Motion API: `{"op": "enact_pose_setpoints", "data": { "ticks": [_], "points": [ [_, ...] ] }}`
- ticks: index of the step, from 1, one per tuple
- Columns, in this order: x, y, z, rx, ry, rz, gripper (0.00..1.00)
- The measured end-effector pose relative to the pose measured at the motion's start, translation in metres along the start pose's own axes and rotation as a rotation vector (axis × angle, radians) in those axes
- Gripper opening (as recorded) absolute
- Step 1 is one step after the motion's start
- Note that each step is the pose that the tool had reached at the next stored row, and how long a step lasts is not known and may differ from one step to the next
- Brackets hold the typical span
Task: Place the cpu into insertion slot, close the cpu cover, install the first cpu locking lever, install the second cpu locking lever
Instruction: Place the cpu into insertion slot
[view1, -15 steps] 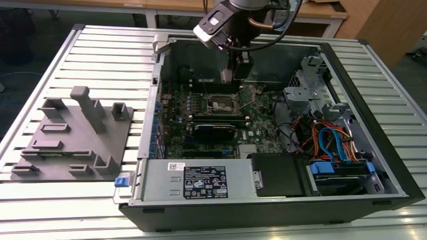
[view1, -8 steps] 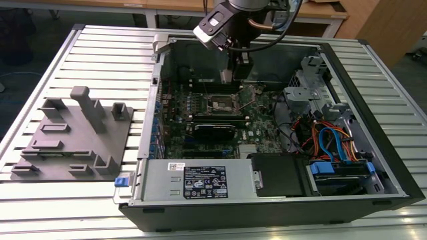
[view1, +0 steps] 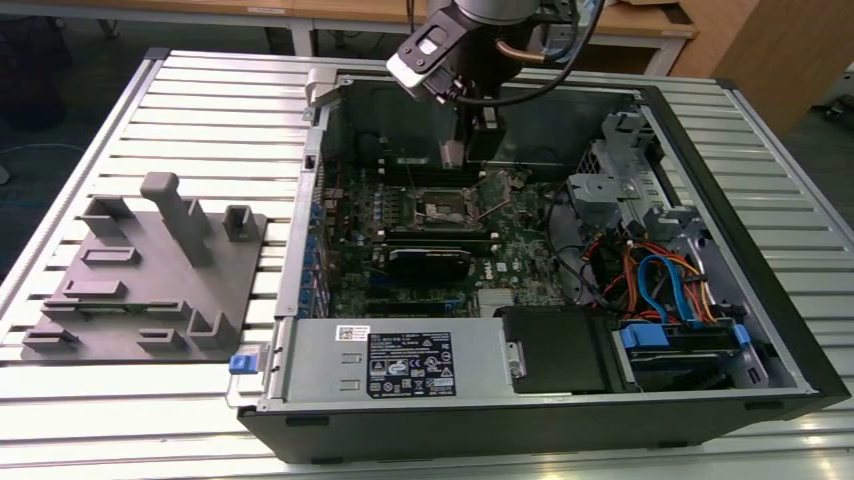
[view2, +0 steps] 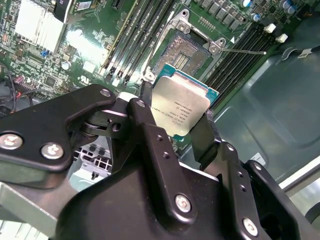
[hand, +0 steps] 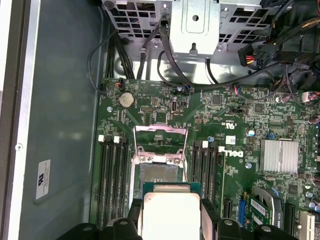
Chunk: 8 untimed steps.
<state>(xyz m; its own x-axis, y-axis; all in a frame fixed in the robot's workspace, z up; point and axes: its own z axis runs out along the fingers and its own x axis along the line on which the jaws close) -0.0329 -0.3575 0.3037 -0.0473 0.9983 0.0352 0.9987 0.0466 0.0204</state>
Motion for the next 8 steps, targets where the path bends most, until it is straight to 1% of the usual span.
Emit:
{"op": "enact_pose_setpoints", "data": {
  "ticks": [8],
  "points": [
    [-0.0001, -0.0001, 0.0024, 0.0001, -0.0001, 0.0, 0.54]
  ]
}}
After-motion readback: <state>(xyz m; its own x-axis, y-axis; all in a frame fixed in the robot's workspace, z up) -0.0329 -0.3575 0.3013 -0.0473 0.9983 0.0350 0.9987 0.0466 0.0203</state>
